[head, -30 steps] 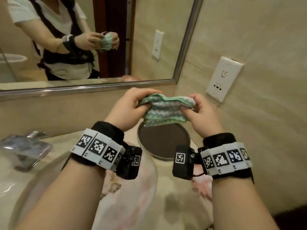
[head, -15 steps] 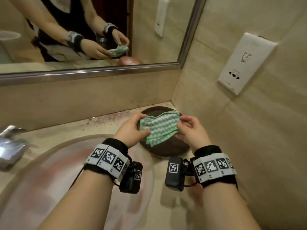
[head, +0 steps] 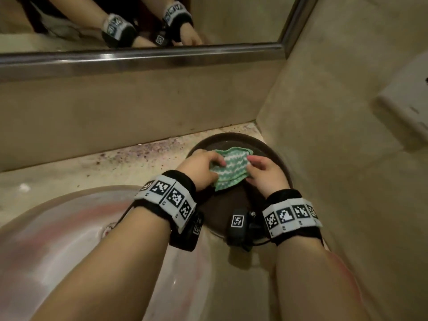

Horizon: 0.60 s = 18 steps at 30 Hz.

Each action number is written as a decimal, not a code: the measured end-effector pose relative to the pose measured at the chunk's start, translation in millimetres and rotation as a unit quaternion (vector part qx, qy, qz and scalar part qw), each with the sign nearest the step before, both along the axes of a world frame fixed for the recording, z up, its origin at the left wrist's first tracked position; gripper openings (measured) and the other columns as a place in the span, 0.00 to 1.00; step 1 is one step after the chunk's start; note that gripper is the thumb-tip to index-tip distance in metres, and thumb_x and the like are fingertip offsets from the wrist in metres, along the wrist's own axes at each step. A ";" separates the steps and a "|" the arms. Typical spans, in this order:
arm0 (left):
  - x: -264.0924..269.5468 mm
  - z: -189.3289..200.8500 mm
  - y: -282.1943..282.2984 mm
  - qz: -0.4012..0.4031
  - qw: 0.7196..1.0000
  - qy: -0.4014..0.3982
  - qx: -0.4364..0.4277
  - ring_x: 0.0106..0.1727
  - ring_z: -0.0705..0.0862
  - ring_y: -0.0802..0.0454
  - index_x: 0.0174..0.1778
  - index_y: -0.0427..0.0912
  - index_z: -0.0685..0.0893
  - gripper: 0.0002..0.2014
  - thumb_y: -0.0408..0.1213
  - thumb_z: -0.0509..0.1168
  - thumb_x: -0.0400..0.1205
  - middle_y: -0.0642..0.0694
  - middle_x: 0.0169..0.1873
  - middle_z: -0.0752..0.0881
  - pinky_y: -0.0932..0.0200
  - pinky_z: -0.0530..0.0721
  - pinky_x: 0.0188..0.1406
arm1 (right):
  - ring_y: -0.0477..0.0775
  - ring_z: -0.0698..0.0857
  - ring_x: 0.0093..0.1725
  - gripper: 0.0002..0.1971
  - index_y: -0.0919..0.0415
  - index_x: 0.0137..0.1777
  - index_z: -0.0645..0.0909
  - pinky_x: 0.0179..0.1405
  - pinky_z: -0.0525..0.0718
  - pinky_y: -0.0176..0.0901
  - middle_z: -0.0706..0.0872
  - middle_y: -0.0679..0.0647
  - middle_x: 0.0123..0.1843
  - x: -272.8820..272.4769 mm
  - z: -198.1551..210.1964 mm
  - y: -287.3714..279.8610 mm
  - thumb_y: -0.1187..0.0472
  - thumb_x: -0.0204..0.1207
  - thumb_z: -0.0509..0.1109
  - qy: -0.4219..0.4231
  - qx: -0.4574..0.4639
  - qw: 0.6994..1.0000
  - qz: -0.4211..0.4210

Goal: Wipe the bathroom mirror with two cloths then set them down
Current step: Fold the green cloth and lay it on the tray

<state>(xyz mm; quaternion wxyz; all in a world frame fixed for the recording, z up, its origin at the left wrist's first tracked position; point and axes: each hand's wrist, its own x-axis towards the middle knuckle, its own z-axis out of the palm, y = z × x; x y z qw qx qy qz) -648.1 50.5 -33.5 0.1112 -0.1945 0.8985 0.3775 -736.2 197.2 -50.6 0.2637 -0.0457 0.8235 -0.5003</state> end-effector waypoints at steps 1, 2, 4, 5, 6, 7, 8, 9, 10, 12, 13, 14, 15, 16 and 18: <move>-5.0 -3.8 -1.2 -0.010 1.000 -0.020 -0.011 0.66 0.75 0.48 0.64 0.54 0.80 0.17 0.37 0.67 0.79 0.45 0.69 0.70 0.63 0.70 0.64 | 0.56 0.81 0.64 0.13 0.56 0.63 0.79 0.66 0.79 0.56 0.82 0.53 0.60 -2.6 -6.3 -2.4 0.64 0.79 0.66 -0.001 0.009 1.000 0.002; -8.9 -7.0 -2.1 -0.024 0.998 -0.044 -0.023 0.70 0.73 0.47 0.69 0.53 0.77 0.19 0.39 0.66 0.81 0.44 0.72 0.67 0.61 0.69 0.68 | 0.56 0.81 0.64 0.13 0.54 0.63 0.80 0.68 0.78 0.57 0.82 0.52 0.61 -5.0 -11.9 -4.4 0.62 0.79 0.66 0.000 0.019 1.000 0.004; -13.1 -10.6 -3.5 -0.055 0.993 -0.095 -0.052 0.76 0.66 0.44 0.75 0.54 0.72 0.22 0.46 0.62 0.83 0.42 0.78 0.59 0.57 0.64 0.75 | 0.56 0.80 0.66 0.14 0.52 0.64 0.80 0.70 0.76 0.56 0.82 0.53 0.65 -5.4 -17.2 -7.0 0.59 0.80 0.65 -0.001 0.045 0.999 0.017; -13.8 -12.1 -4.5 -0.063 0.990 -0.108 -0.071 0.78 0.62 0.43 0.76 0.56 0.70 0.23 0.48 0.62 0.83 0.43 0.80 0.55 0.54 0.64 0.76 | 0.56 0.78 0.68 0.15 0.52 0.66 0.80 0.71 0.75 0.56 0.81 0.54 0.67 -3.6 -16.3 -7.9 0.58 0.81 0.63 -0.003 0.059 0.998 0.024; -13.5 -13.2 -5.6 -0.070 0.987 -0.114 -0.089 0.79 0.60 0.42 0.76 0.58 0.69 0.24 0.50 0.61 0.83 0.44 0.81 0.53 0.52 0.63 0.77 | 0.57 0.77 0.70 0.16 0.53 0.68 0.79 0.72 0.73 0.55 0.80 0.55 0.70 -1.1 -13.5 -8.3 0.58 0.82 0.62 -0.005 0.075 0.997 0.031; -12.2 -13.1 -6.4 -0.074 0.985 -0.118 -0.104 0.79 0.59 0.42 0.76 0.59 0.68 0.25 0.52 0.62 0.82 0.45 0.82 0.51 0.49 0.63 0.77 | 0.57 0.75 0.71 0.17 0.54 0.70 0.77 0.74 0.71 0.53 0.78 0.55 0.72 1.9 -9.0 -8.4 0.59 0.83 0.61 -0.006 0.091 0.995 0.039; -10.0 -12.4 -6.7 -0.073 0.983 -0.120 -0.114 0.80 0.57 0.42 0.76 0.61 0.68 0.25 0.53 0.62 0.81 0.47 0.82 0.49 0.48 0.63 0.77 | 0.57 0.73 0.73 0.18 0.56 0.72 0.75 0.75 0.68 0.49 0.76 0.55 0.74 4.4 -5.5 -7.8 0.59 0.84 0.59 -0.004 0.109 0.993 0.047; -7.3 -10.6 -6.7 -0.066 0.984 -0.121 -0.116 0.80 0.56 0.42 0.75 0.61 0.68 0.25 0.53 0.63 0.81 0.48 0.82 0.48 0.47 0.62 0.77 | 0.56 0.71 0.74 0.19 0.57 0.74 0.73 0.76 0.65 0.45 0.74 0.54 0.75 7.1 -1.8 -7.0 0.59 0.84 0.59 0.001 0.125 0.991 0.056; -4.0 -7.8 -6.5 -0.055 0.985 -0.118 -0.114 0.80 0.55 0.42 0.75 0.60 0.69 0.26 0.53 0.63 0.80 0.49 0.82 0.47 0.47 0.62 0.78 | 0.56 0.70 0.75 0.19 0.57 0.75 0.72 0.74 0.64 0.43 0.73 0.54 0.76 9.5 2.3 -6.0 0.60 0.84 0.59 0.008 0.134 0.989 0.060; 2.6 0.2 -6.4 -0.041 0.988 -0.104 -0.107 0.80 0.55 0.42 0.75 0.58 0.69 0.26 0.53 0.63 0.81 0.48 0.82 0.47 0.47 0.62 0.78 | 0.55 0.70 0.75 0.20 0.58 0.75 0.71 0.73 0.64 0.42 0.73 0.55 0.76 16.2 12.0 -4.0 0.60 0.84 0.59 0.028 0.136 0.988 0.063; 6.4 5.8 -6.2 -0.038 0.990 -0.093 -0.103 0.80 0.56 0.43 0.76 0.57 0.69 0.25 0.52 0.63 0.81 0.48 0.82 0.48 0.47 0.62 0.78 | 0.55 0.70 0.75 0.19 0.58 0.75 0.72 0.72 0.65 0.42 0.73 0.55 0.75 20.6 17.6 -2.8 0.60 0.84 0.59 0.041 0.135 0.988 0.065; 10.9 12.2 -6.2 -0.036 0.991 -0.080 -0.100 0.80 0.57 0.43 0.76 0.55 0.70 0.25 0.52 0.62 0.82 0.47 0.82 0.50 0.47 0.62 0.78 | 0.55 0.71 0.74 0.19 0.58 0.74 0.73 0.71 0.66 0.42 0.75 0.55 0.75 25.1 23.1 -1.5 0.60 0.84 0.59 0.053 0.132 0.988 0.063; 16.3 19.2 -6.4 -0.035 0.992 -0.067 -0.099 0.79 0.60 0.43 0.75 0.54 0.70 0.24 0.51 0.61 0.82 0.47 0.81 0.53 0.47 0.63 0.77 | 0.56 0.73 0.73 0.18 0.57 0.72 0.75 0.70 0.67 0.43 0.76 0.56 0.73 30.0 28.8 -0.3 0.59 0.84 0.59 0.065 0.129 0.988 0.059; 22.5 26.5 -6.7 -0.033 0.993 -0.054 -0.102 0.78 0.62 0.44 0.75 0.53 0.71 0.23 0.50 0.60 0.83 0.47 0.81 0.56 0.48 0.64 0.76 | 0.56 0.74 0.72 0.17 0.56 0.71 0.76 0.70 0.68 0.43 0.77 0.56 0.72 35.3 34.4 0.7 0.59 0.84 0.59 0.078 0.123 0.988 0.055; 37.5 41.7 -6.8 -0.026 0.993 -0.023 -0.115 0.76 0.66 0.46 0.74 0.51 0.73 0.22 0.49 0.59 0.84 0.46 0.79 0.62 0.50 0.66 0.75 | 0.56 0.75 0.70 0.16 0.55 0.68 0.78 0.69 0.69 0.45 0.79 0.56 0.70 48.5 46.7 1.8 0.59 0.83 0.60 0.106 0.112 0.987 0.047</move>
